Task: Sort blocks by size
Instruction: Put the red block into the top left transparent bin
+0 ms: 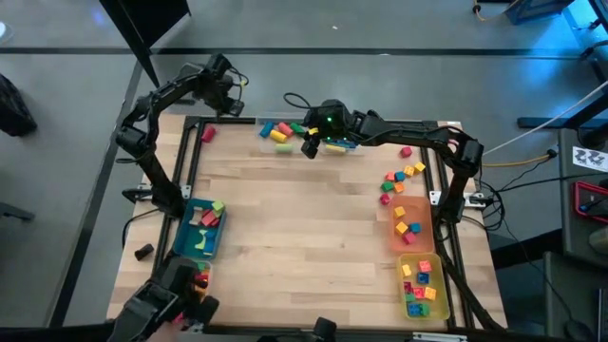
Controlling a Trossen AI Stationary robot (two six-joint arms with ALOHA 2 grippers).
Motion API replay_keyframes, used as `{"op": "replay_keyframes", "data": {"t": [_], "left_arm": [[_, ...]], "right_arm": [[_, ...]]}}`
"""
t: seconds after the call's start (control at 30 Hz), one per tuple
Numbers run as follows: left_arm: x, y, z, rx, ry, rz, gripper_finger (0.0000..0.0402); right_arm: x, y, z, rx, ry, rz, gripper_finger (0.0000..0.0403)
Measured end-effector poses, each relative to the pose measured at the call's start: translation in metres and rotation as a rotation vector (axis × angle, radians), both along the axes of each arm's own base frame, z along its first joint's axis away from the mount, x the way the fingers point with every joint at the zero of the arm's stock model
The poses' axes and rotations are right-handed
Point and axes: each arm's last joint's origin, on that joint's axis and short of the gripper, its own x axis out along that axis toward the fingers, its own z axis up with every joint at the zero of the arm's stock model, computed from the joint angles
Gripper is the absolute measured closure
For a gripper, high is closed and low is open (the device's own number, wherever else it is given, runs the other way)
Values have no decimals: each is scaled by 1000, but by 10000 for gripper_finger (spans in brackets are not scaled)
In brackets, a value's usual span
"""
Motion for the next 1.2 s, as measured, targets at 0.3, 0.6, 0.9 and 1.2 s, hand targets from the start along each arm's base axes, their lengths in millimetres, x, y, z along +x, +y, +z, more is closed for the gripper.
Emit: {"op": "replay_keyframes", "data": {"t": [0.3,0.6,0.9,1.2], "left_arm": [[-20,8,-16,-94,131,-173,270],[-12,10,-41,-189,243,-124,270],[-5,-4,-41,-261,362,-189,270],[-3,-3,-41,-247,355,-168,242]], "right_arm": [[0,0,-1,5,10,0,242],[-1,0,-2,10,17,-2,242],[-3,1,-5,26,53,-2,242],[-3,2,-6,28,58,0,242]]}}
